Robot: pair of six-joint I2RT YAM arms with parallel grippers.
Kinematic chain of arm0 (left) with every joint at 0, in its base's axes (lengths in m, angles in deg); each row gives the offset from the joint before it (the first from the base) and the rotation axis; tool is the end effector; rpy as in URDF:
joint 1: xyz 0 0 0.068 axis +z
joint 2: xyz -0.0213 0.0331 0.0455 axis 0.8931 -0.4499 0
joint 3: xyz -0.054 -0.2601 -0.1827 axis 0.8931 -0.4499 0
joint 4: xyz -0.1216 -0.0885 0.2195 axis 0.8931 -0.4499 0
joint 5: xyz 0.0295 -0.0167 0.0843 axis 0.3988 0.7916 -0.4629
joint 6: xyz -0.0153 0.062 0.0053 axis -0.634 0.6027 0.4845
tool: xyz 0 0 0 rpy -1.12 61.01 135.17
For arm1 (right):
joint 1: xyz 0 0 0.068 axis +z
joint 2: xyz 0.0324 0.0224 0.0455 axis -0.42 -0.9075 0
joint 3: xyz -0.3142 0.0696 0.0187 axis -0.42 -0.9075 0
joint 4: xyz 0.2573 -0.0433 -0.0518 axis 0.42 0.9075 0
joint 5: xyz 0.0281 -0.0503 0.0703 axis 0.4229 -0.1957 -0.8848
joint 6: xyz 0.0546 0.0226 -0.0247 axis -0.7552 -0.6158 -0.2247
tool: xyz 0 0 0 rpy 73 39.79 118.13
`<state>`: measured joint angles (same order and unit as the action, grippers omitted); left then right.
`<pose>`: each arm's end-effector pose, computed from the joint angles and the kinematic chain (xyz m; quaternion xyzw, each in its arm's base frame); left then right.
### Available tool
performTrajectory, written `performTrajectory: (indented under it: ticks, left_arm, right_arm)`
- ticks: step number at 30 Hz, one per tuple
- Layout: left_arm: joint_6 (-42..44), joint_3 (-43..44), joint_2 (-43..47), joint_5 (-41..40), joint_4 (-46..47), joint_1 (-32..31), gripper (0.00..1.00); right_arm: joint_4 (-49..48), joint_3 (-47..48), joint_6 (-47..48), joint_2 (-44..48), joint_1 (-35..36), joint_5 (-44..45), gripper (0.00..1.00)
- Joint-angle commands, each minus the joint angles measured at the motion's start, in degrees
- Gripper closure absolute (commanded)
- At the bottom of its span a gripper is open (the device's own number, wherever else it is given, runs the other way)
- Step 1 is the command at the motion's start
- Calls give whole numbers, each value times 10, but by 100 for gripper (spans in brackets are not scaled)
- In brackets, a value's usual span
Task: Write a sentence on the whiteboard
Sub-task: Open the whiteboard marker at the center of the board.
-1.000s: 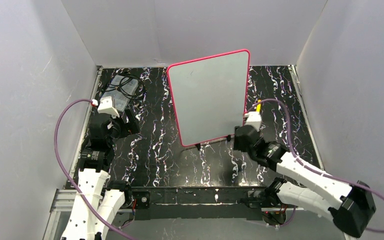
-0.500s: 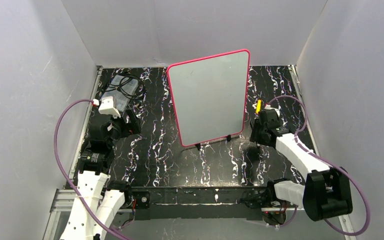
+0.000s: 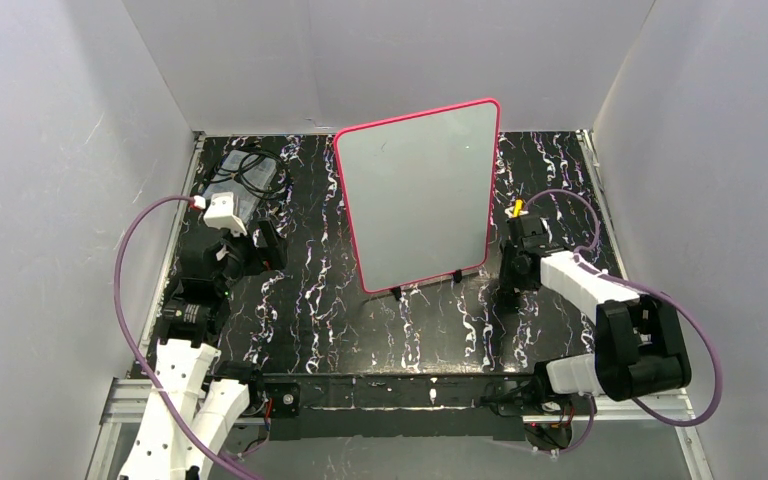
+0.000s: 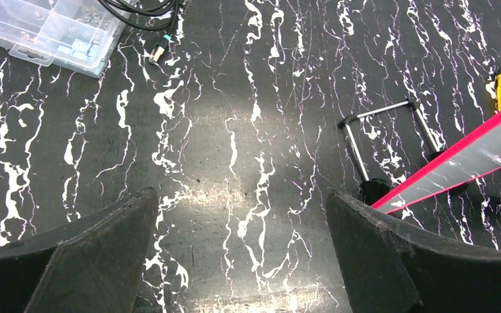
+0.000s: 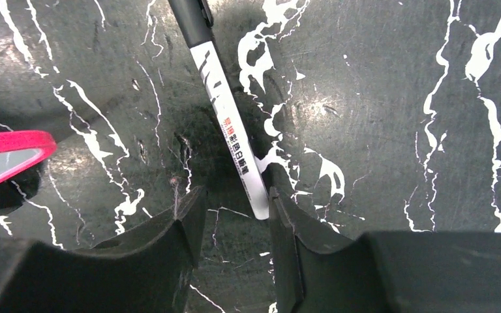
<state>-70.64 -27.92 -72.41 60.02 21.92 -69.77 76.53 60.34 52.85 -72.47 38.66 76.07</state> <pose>0.1258 -0.0171 0.3610 -0.0301 0.7978 -0.1247 0.5891 0.2338 0.0444 0.2088 0.0915 0.9559 -0.0455 0.2752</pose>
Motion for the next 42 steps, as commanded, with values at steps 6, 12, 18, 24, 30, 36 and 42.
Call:
performTrajectory:
  ticks: [6, 12, 18, 24, 30, 36, 42]
  left_arm:
    - [11, -7, -5, 28, 7, -4, 1]
    - [13, -7, -5, 34, 7, -4, 1]
    - [16, -9, -3, 69, 18, -7, 1]
    - [-43, 72, 0, 118, -18, -7, 1]
    - [-129, 169, -11, 234, -18, -8, 1]
    - [-195, 229, -32, 335, 5, -11, 1]
    - [-271, 252, -63, 396, 64, -15, 1]
  right_arm:
    - [-32, 30, 4, -47, -29, -12, 69]
    - [-27, 35, -2, -20, -55, -39, 97]
    - [4, 77, -7, 80, -57, -81, 99]
    - [-45, 142, 12, 225, -51, -215, 99]
    - [-147, 194, 15, 278, -34, -386, 99]
    - [-148, 267, 44, 252, 45, -431, 99]
    - [-125, 329, 68, 175, 191, -421, 99]
